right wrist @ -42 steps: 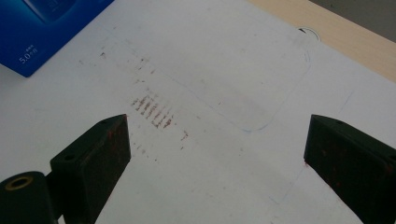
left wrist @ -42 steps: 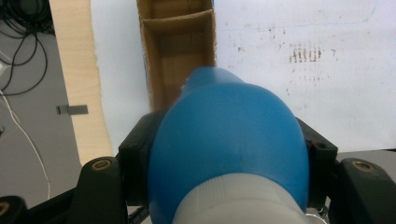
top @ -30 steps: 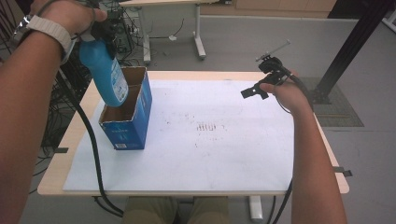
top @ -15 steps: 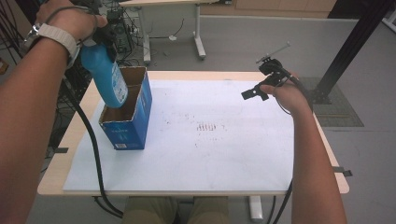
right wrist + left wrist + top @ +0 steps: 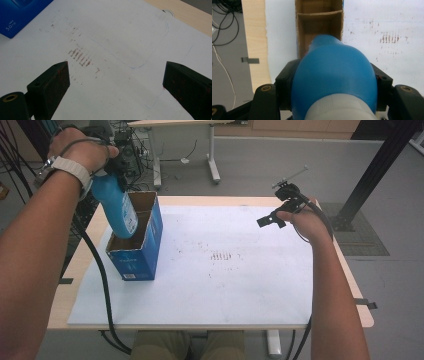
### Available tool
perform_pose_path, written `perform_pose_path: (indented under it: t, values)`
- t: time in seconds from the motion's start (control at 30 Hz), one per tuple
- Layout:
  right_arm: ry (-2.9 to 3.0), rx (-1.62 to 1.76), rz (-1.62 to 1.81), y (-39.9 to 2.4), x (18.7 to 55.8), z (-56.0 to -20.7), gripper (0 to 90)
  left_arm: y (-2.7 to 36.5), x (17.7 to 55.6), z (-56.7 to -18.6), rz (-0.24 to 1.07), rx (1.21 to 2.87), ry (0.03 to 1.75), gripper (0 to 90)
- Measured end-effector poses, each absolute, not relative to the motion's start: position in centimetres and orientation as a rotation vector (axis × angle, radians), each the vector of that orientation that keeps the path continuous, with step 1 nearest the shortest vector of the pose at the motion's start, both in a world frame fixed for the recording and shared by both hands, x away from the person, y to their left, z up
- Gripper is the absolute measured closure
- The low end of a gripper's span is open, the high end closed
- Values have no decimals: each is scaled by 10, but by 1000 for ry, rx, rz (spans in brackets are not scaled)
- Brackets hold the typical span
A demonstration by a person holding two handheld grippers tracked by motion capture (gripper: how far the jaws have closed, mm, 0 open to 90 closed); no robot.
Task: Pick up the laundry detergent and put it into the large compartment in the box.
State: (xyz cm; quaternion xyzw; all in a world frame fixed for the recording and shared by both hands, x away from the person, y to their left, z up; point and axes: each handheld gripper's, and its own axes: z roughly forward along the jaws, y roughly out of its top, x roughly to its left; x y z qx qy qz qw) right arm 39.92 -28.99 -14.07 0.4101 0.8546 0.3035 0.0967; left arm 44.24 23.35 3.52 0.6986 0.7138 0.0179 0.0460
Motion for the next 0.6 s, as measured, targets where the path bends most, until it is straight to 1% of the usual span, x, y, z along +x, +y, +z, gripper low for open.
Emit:
perform_pose_path:
  t: [0.07,0.37,0.6]
  values:
    - [2533,1214,898,-290,399,-141,70,232,443,31,70,2139,2174,376]
    - [2534,1223,895,-290,400,-143,70,236,445,24,62,2132,2174,376]
    - [2536,1222,895,-289,401,-144,70,235,447,11,63,2143,2172,376]
